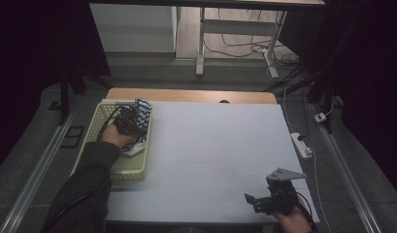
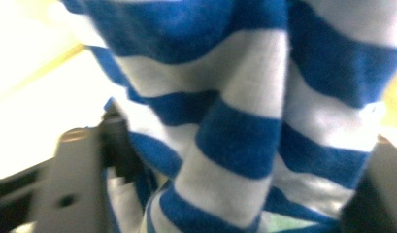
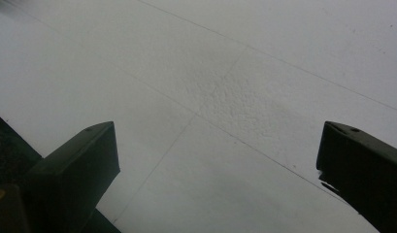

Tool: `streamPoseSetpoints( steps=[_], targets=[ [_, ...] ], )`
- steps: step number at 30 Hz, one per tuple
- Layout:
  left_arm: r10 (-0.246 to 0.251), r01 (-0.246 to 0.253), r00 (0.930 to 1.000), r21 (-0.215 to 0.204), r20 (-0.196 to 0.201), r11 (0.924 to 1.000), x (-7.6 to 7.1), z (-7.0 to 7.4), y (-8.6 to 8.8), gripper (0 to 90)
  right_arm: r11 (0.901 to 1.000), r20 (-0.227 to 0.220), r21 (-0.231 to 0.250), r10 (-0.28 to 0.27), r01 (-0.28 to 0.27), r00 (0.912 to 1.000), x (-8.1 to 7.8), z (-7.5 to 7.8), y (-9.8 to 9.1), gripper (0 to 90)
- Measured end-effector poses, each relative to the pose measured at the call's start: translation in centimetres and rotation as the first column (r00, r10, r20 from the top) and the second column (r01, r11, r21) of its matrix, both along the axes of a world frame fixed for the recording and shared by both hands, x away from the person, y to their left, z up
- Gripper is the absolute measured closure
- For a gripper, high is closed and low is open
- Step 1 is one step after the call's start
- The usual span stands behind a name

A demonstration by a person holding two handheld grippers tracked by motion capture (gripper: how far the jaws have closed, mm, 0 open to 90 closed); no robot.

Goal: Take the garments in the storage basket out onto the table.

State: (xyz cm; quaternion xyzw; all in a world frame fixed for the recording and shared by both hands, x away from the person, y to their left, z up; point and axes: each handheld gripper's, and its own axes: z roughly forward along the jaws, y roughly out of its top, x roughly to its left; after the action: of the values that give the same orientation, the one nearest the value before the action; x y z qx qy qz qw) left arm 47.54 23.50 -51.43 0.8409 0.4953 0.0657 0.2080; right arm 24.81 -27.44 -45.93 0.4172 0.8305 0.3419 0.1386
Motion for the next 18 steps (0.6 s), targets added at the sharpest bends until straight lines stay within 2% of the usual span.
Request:
streamPoseSetpoints(
  steps=[2,5,8,12,15,18],
  targets=[
    [0.013,-0.013,0.9997,-0.009,-0.02,0.9999,-0.1,0.2,0.0,61.3,1.0,0.002,-0.001,0.002,-0.002,1.0,0.0,0.0,0.0,1.1],
    [0.055,-0.056,0.9974,-0.025,-0.046,0.9981,-0.1,0.5,0.2,66.6,1.0,0.001,-0.001,0.001,-0.001,1.0,0.0,0.0,0.0,1.1],
    [0.084,-0.085,0.9959,-0.04,-0.033,0.9955,-0.2,1.1,0.7,69.6,1.0,-0.001,0.002,-0.001,0.001,1.0,0.0,0.0,0.0,1.1],
    [0.091,-0.09,0.9958,-0.122,0.001,0.9885,-0.6,2.2,1.2,69.8,1.0,-0.004,0.002,-0.001,0.001,1.0,0.0,0.0,0.0,1.1],
    [0.093,-0.084,0.9949,-0.176,0.041,0.9809,-1.2,3.0,1.4,69.8,1.0,-0.005,-0.004,-0.002,0.002,1.0,0.0,0.0,0.0,1.2],
    [0.091,-0.071,0.9914,-0.195,0.094,0.9783,-2.0,3.8,1.6,69.7,1.0,-0.005,-0.006,-0.001,0.001,1.0,0.0,0.0,0.0,1.2]
  ],
)
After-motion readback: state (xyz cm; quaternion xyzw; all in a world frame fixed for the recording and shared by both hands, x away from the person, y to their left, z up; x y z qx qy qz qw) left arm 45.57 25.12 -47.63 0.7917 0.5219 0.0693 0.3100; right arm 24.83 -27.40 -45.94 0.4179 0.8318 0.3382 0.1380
